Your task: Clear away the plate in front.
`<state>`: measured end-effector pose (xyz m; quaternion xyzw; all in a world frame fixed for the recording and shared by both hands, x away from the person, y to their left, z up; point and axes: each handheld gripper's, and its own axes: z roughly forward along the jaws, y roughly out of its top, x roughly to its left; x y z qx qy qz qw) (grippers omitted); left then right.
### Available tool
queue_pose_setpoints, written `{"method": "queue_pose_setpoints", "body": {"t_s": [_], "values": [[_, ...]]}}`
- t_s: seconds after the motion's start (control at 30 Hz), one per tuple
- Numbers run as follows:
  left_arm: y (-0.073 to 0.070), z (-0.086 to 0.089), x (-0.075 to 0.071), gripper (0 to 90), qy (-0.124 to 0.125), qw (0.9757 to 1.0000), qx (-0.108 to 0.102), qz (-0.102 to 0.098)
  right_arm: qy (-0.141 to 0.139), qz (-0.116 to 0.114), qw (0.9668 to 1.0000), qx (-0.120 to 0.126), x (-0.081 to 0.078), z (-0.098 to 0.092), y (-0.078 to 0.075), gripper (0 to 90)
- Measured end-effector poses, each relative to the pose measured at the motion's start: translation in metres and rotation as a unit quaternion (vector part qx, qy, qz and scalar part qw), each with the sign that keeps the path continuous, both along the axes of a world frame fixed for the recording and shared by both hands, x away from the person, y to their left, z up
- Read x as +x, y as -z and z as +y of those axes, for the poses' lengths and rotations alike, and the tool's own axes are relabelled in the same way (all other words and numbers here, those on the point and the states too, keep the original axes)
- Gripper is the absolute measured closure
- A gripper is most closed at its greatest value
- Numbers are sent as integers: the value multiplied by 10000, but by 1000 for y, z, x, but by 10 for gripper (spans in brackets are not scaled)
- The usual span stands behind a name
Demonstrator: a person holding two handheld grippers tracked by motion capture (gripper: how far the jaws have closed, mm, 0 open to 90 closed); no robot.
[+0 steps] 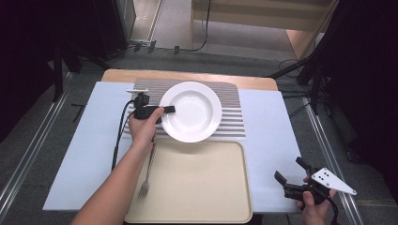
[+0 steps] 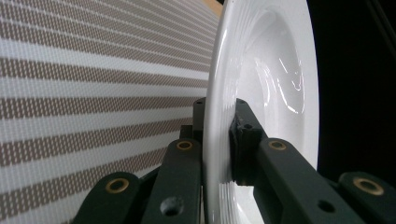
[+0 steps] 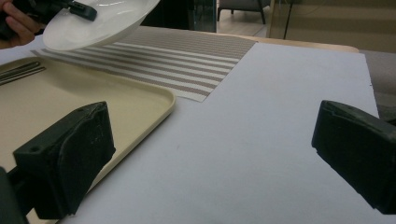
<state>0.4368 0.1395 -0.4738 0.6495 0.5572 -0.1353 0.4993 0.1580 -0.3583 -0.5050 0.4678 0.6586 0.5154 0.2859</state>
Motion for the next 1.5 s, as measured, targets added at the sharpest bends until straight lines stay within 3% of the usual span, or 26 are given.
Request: {"method": "queue_pose_setpoints", "body": {"t_s": [0.8,0.93,1.5], "values": [[15,6,-47,823,346,9991,204,168,-19,17,10000,-59,1,3,1,0],[22,11,-57,823,455,9983,271,234,-6,27,10000,-58,2,4,1,0],[27,19,-91,821,817,9956,254,382,-18,34,9999,-97,2,6,1,0]]}}
